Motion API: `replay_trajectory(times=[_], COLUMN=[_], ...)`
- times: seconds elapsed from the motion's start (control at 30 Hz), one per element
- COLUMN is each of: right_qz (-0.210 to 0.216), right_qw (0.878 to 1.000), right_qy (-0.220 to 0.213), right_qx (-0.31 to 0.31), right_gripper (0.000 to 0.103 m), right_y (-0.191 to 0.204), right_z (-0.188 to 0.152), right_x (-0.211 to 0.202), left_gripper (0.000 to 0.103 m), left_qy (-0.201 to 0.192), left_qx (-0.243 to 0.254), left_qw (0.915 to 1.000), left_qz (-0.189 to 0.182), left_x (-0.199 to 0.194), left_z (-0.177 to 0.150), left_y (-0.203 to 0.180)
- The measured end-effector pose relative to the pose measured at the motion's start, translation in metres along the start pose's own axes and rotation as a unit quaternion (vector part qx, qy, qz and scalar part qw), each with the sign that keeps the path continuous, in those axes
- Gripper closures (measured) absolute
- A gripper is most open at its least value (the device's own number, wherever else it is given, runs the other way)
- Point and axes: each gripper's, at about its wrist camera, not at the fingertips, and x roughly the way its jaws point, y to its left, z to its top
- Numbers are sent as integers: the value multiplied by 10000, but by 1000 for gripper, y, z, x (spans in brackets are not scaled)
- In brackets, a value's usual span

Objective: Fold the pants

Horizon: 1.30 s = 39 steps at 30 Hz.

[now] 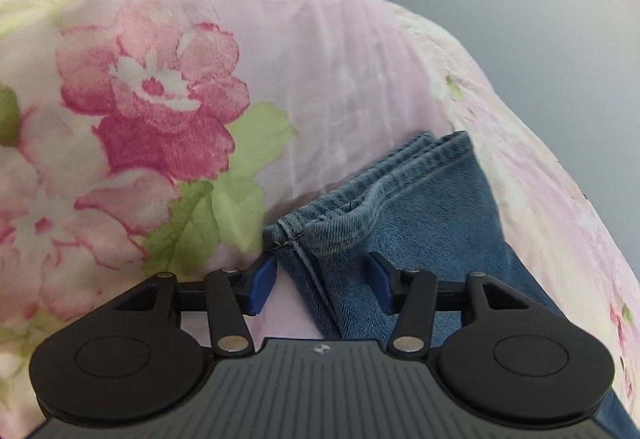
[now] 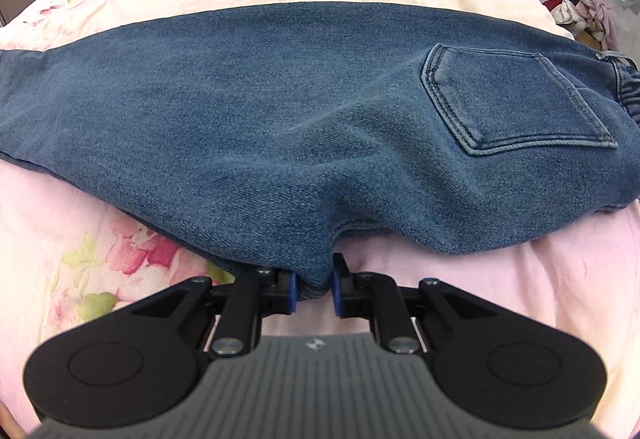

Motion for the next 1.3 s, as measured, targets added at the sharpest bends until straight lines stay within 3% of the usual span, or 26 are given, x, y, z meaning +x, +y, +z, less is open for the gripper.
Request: replay_trajectory(times=[0.1, 0.23, 0.37, 0.53, 0.77, 0.87, 0.93, 1.0, 1.13, 1.3], right_qz=[36, 70, 221, 464, 459, 599, 659, 688, 654, 214], right_qw=[10000, 9997, 9989, 9966, 9941, 9934, 9920, 9897, 9905, 9975], right_qy=[22, -28, -48, 357, 653, 734, 833, 949, 838, 505], right_qx=[-26, -227, -409, -575, -730, -654, -682, -819, -872, -439], right_gripper=[92, 92, 93, 93, 90, 84, 74, 68, 52, 43], right_y=[0, 1, 0, 0, 10, 3, -1, -4, -21, -72], right_z=[2, 9, 19, 21, 1, 0, -2, -4, 2, 36], right_x=[0, -14, -37, -46, -12, -16, -20, -28, -58, -87], left_gripper=[66, 86, 93, 96, 96, 89, 72, 68, 63, 54], left_qy=[46, -273, -628, -862, -491, -319, -184, -33, -139, -213], left_qx=[-102, 79, 515, 888, 1358, 1263, 1248, 1436, 1860, 2576], left_qw=[9999, 9994, 9964, 9919, 9854, 9890, 9901, 9872, 9799, 9656], left_qz=[7, -189, -260, 295, 897, 699, 614, 699, 701, 280], left_x=[-2, -43, -98, -117, -84, -77, -79, -84, -111, -121], left_z=[7, 17, 23, 34, 14, 15, 20, 24, 35, 46], left_y=[0, -14, -34, -28, -9, 5, 12, 16, 16, -21])
